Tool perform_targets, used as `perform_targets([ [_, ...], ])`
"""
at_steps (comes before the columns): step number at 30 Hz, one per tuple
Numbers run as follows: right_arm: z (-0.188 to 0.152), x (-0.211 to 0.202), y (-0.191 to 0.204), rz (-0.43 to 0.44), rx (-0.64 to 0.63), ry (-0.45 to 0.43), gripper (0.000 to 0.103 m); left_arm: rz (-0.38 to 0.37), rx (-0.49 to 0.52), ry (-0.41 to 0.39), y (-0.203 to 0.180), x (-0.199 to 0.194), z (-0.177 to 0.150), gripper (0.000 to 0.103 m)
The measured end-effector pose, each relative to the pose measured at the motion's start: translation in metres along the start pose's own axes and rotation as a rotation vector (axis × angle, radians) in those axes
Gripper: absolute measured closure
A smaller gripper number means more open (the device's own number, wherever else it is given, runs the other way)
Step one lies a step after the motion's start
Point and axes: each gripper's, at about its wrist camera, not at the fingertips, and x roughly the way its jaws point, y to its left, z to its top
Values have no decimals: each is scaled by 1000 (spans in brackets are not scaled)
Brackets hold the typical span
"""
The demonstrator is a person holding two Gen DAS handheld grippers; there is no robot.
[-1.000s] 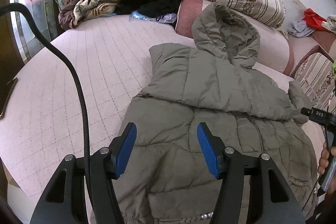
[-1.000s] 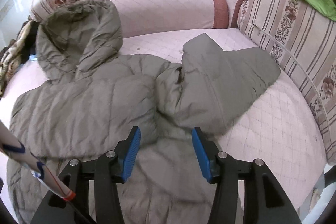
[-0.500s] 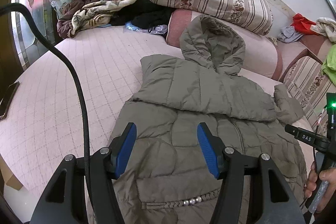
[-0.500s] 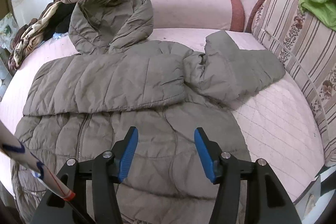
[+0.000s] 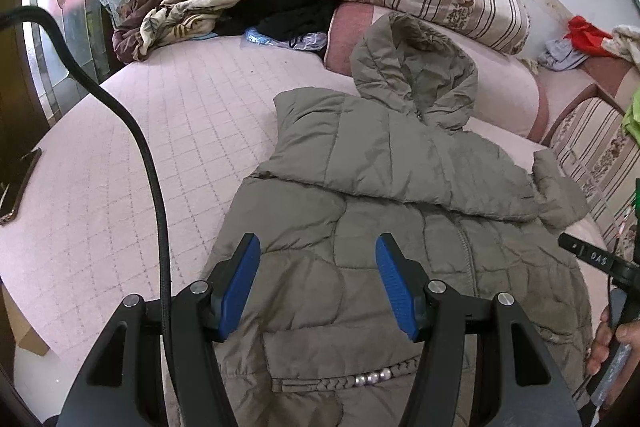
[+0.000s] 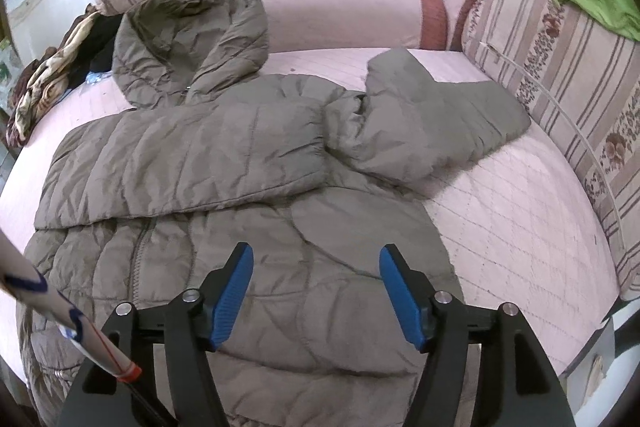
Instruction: Fold large clothes
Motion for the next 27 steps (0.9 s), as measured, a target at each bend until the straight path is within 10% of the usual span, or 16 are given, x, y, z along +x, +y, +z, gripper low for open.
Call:
perform_targets([
  [27,23,48,-202,-74,452,25,27,81,125,128,-45,41,-12,44],
])
